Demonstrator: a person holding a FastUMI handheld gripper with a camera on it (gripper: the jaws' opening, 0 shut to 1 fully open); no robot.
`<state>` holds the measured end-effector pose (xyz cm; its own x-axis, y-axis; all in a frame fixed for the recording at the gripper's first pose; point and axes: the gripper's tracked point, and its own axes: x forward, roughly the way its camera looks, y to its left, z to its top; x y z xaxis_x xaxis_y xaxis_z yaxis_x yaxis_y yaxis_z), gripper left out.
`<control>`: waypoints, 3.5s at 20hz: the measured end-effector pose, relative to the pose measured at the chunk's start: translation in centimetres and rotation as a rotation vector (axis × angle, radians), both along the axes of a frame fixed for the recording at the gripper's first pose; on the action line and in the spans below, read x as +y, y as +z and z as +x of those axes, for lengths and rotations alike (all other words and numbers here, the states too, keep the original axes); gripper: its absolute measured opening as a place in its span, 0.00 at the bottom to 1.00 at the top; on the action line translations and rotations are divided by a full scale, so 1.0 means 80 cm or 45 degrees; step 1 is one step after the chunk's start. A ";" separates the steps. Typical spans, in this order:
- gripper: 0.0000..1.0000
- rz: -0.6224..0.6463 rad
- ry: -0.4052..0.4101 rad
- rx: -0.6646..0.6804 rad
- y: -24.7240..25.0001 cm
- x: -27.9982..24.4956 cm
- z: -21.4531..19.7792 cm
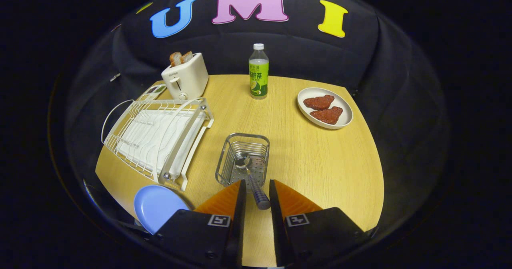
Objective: Take the plate from the dish rack, then take the spoon from the basket and place it into the plate.
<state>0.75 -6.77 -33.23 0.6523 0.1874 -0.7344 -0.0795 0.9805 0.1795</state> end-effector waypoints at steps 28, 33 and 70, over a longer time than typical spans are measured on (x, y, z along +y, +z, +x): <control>0.10 0.166 -0.076 -0.235 0.161 0.016 -0.062; 0.10 0.350 0.049 -0.264 0.199 0.095 -0.132; 0.70 0.302 0.208 0.154 -0.044 0.221 -0.222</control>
